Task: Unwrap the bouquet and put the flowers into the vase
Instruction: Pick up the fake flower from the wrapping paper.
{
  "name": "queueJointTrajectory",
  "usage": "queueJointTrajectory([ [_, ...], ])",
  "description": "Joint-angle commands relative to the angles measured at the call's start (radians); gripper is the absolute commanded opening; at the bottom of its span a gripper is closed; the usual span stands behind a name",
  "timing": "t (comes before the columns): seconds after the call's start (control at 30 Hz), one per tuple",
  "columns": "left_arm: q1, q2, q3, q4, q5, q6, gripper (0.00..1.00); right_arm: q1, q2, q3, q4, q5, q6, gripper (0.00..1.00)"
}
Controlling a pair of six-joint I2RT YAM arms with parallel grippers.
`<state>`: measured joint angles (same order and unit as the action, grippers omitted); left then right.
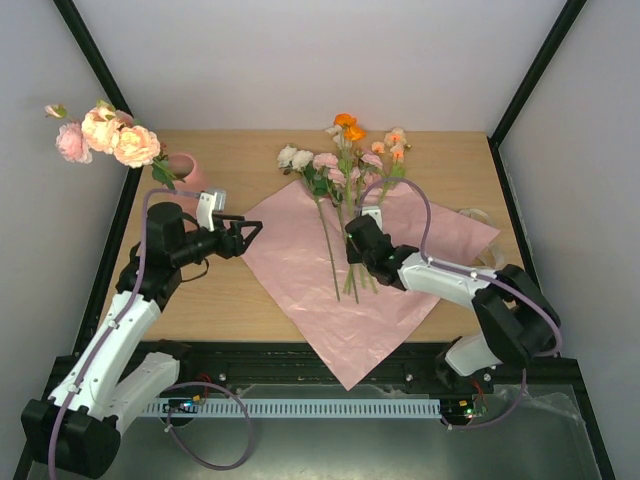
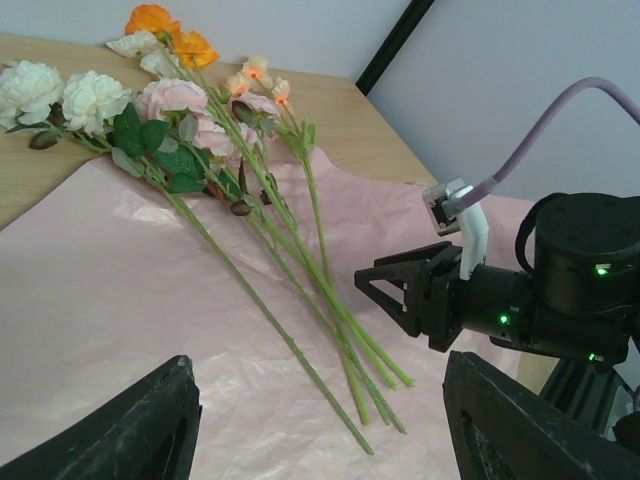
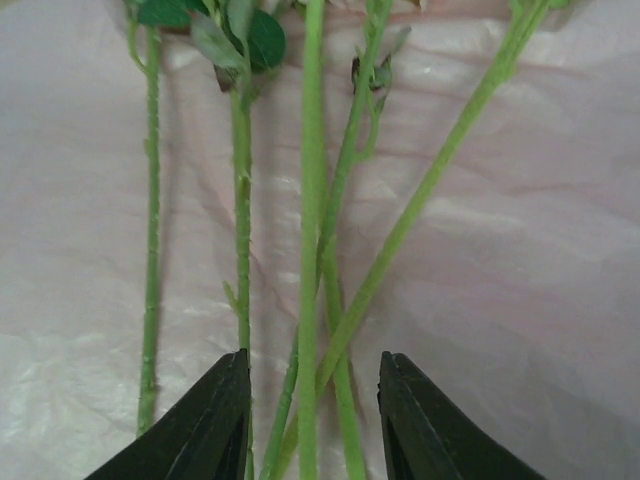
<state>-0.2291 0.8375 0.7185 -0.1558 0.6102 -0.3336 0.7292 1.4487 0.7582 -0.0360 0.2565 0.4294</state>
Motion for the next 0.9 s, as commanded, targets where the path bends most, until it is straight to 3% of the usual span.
queueJointTrajectory([
  [0.0, -0.004, -0.013, -0.011, -0.013, -0.016, 0.029, 1.0, -0.029, 0.049, 0.031, 0.027, -0.017, -0.007, 0.34],
  [0.47, -0.004, -0.034, -0.013, -0.008, -0.017, 0.028, 0.99, -0.115, 0.179, 0.093, 0.063, -0.162, 0.0, 0.31],
  [0.87, -0.004, -0.038, -0.015, -0.005, -0.015, 0.027, 1.0, -0.131, 0.274, 0.159, 0.041, -0.181, -0.022, 0.25],
])
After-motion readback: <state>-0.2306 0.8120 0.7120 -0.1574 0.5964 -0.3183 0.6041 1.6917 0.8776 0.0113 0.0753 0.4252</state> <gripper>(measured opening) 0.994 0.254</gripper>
